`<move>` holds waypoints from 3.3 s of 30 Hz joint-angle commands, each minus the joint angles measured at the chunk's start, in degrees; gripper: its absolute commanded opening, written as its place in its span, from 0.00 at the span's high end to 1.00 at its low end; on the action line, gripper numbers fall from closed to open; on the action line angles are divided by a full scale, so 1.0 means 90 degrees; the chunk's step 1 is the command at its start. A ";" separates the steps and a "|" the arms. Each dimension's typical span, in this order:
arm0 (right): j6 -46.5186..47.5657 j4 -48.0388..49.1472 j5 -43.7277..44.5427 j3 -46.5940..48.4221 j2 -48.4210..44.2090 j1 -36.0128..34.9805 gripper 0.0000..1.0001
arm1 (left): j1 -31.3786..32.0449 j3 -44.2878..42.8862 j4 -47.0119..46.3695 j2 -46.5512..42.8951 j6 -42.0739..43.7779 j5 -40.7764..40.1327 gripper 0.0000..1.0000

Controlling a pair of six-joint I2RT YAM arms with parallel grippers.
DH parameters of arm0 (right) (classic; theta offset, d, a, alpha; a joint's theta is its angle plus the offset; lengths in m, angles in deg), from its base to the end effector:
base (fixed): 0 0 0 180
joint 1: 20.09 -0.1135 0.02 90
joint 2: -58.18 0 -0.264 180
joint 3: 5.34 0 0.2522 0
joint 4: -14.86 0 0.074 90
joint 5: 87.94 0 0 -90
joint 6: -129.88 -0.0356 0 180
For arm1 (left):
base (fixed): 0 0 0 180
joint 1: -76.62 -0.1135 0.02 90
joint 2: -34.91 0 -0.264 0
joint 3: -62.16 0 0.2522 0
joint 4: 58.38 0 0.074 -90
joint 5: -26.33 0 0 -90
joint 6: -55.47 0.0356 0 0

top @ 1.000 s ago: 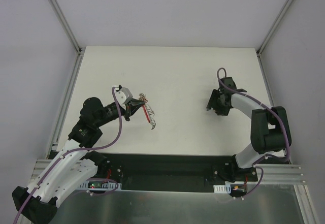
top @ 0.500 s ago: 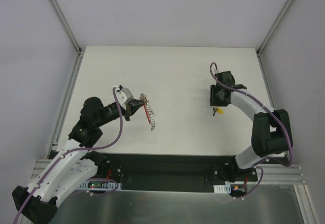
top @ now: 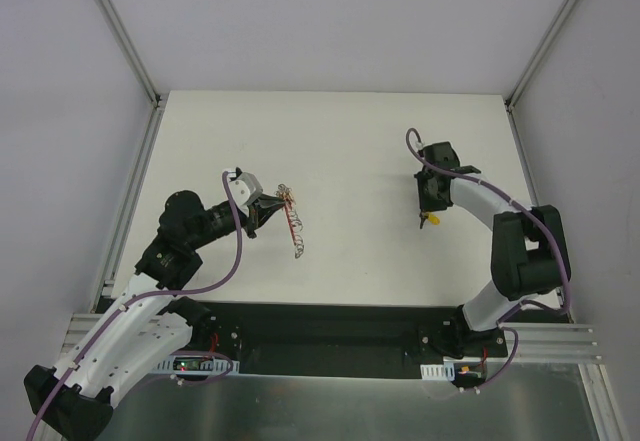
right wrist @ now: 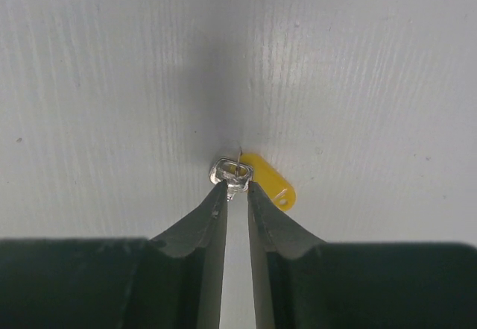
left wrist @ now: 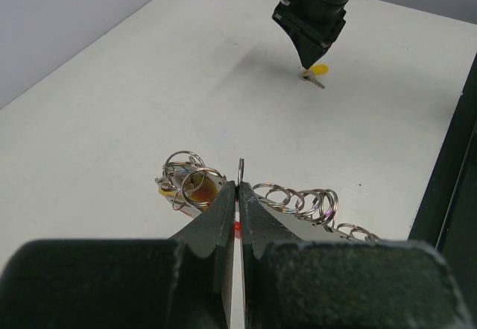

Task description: Put the keys on the keyring

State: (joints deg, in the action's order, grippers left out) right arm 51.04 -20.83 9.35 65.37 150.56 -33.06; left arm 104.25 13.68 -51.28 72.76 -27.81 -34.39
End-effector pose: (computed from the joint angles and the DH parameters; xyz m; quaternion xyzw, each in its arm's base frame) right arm 0.3170 0.0684 0.1921 -0.1827 0.9403 -0.0566 0.2814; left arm 0.1375 -0.0916 0.3285 0.3716 0.5788 -0.2982 0.6618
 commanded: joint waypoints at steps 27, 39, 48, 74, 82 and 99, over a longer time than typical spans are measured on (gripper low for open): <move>0.0362 0.0123 0.0167 0.0225 0.0439 0.0016 0.90 | -0.0044 -0.0146 -0.0325 -0.0016 0.0083 0.0077 1.00; 0.0440 0.0103 0.0138 0.0284 0.0556 0.0006 0.94 | -0.0044 -0.0156 -0.0325 -0.0016 0.0093 0.0097 1.00; 0.0508 0.0162 0.0050 0.0196 -0.0097 -0.0189 0.99 | -0.0044 -0.0166 -0.0325 0.0014 0.0103 0.0291 1.00; 0.2431 0.0269 -0.3269 -0.0029 -0.3564 -0.2415 0.99 | -0.0044 -0.0438 -0.0247 0.0628 0.1177 0.2586 1.00; 0.2774 0.0025 -0.3642 0.0225 -0.3760 -0.3177 0.99 | 0.0015 -0.0849 0.0016 0.1146 0.1771 0.3376 1.00; 0.3145 0.0630 -0.2939 0.0049 -0.3761 -0.4749 0.99 | 0.0337 -0.0722 0.0261 0.1254 0.2066 0.3817 1.00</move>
State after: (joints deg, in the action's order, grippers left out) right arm 77.40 -19.30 -19.70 64.78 116.77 -73.47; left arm 106.26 7.87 -46.86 85.13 -9.93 -4.01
